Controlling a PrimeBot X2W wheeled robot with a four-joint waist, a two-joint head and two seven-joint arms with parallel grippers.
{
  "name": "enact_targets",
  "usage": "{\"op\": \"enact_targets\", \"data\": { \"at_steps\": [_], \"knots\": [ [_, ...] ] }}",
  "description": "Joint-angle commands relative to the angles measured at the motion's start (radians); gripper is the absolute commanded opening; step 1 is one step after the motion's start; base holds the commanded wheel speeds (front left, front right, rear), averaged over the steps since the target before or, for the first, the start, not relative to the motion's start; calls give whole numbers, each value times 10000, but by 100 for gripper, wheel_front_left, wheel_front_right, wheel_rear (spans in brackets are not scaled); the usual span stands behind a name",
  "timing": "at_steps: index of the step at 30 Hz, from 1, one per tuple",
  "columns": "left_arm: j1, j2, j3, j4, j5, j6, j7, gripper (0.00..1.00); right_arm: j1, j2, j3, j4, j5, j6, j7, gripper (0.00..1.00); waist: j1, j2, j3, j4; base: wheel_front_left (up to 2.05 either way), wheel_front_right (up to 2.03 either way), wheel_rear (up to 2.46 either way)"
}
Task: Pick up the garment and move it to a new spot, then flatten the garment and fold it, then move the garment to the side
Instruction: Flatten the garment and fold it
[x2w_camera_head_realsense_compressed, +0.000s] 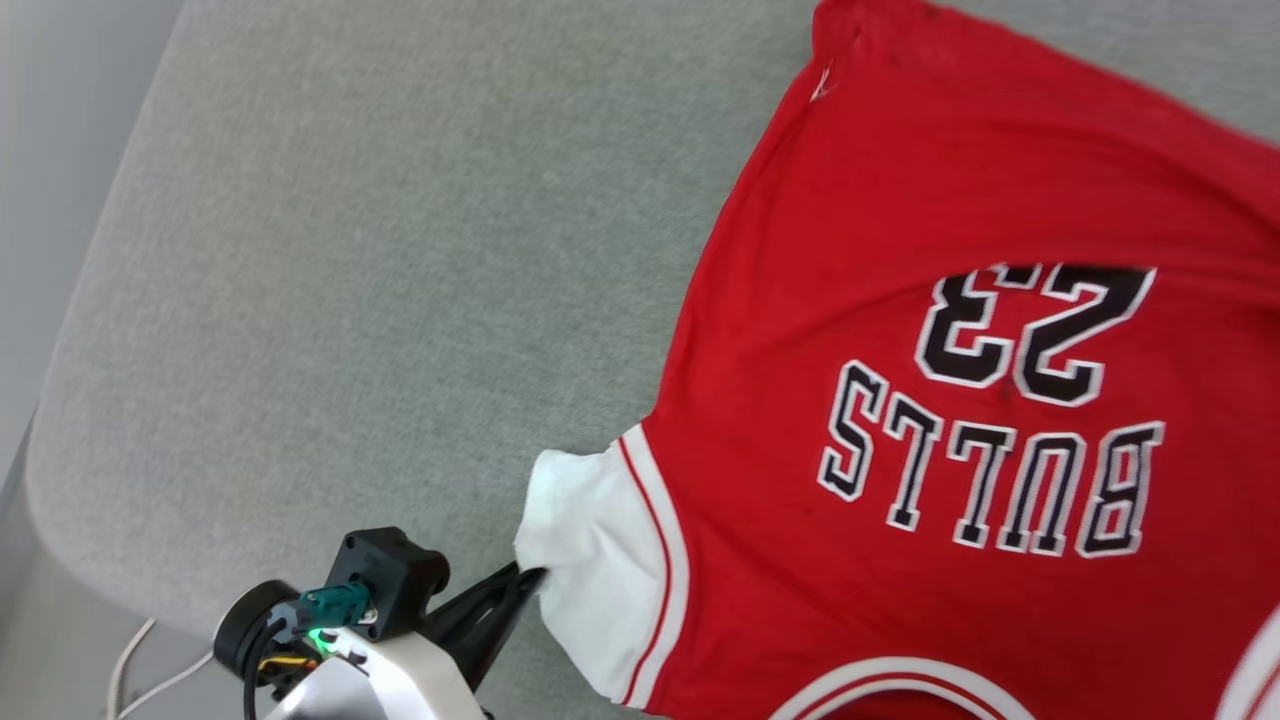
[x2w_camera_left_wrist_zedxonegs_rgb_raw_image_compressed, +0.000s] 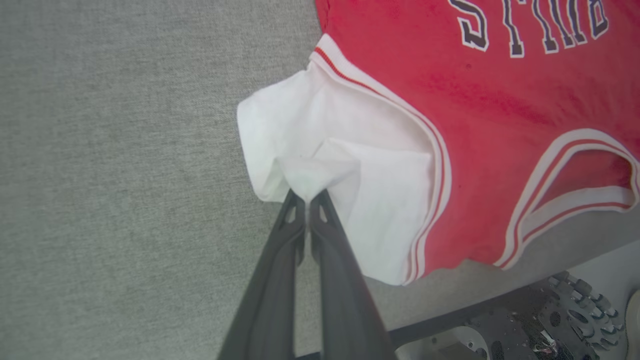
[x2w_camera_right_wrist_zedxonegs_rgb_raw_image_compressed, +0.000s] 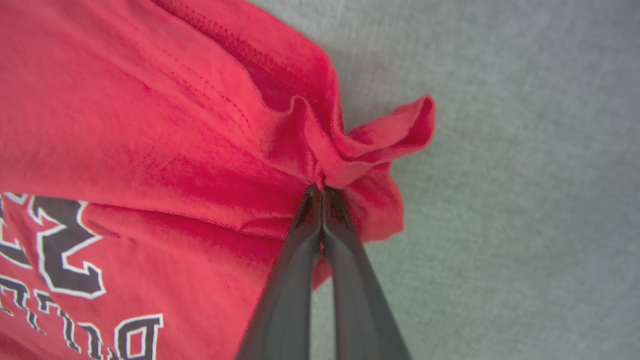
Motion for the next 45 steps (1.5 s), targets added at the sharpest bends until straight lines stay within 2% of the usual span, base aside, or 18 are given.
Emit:
{"op": "enact_targets", "data": {
  "at_steps": [1,9,14,16,20,26,33,38,39,40,45],
  "knots": [
    [161,88,80,78,-29,73,9,0,582,-47,85,2,179,-4,-13,0,0,0,-744,-736,0,0,0],
    [717,239,361,379,-395,432,-7,0,2943,119,301,-878,1430,-4,-473,0,0,0,-2062,-1861,0,0,0],
    [1024,206,457,562,-563,608,-126,0,4486,-24,311,-2106,1987,-4,-1055,0,0,0,-2652,-2339,0,0,0],
    [1151,191,473,650,-610,680,-173,0,5124,218,114,-2582,2279,-4,-1201,0,0,0,-2826,-2513,0,0,0],
    [1271,142,439,697,-661,726,-197,0,6066,319,-116,-3280,2474,-4,-1272,0,0,0,-3024,-2696,0,0,0],
    [1401,94,490,707,-704,843,-294,0,7878,934,-489,-4064,2605,-4,-1471,0,0,0,-3266,-2921,0,0,0],
    [1407,-139,376,647,-868,779,-375,0,9319,1547,-899,-4020,2523,-4,-2243,0,0,0,-3375,-2830,0,0,0],
    [1484,-103,351,612,-859,855,-329,0,9739,1472,-741,-3969,2669,-4,-2641,0,0,0,-3462,-2769,0,0,0],
    [1476,-93,351,590,-842,878,-333,0,9703,1341,-655,-4049,2707,-4,-2804,13,0,0,-3469,-2762,0,0,0],
    [1473,-79,355,559,-817,902,-331,0,9617,1258,-611,-4071,2743,-4,-2923,100,0,0,-3468,-2760,0,0,0],
    [1353,-51,306,402,-711,925,-277,0,8995,630,-143,-4480,3112,-4,-3200,100,0,0,-3358,-2659,0,0,0]
  ]
}}
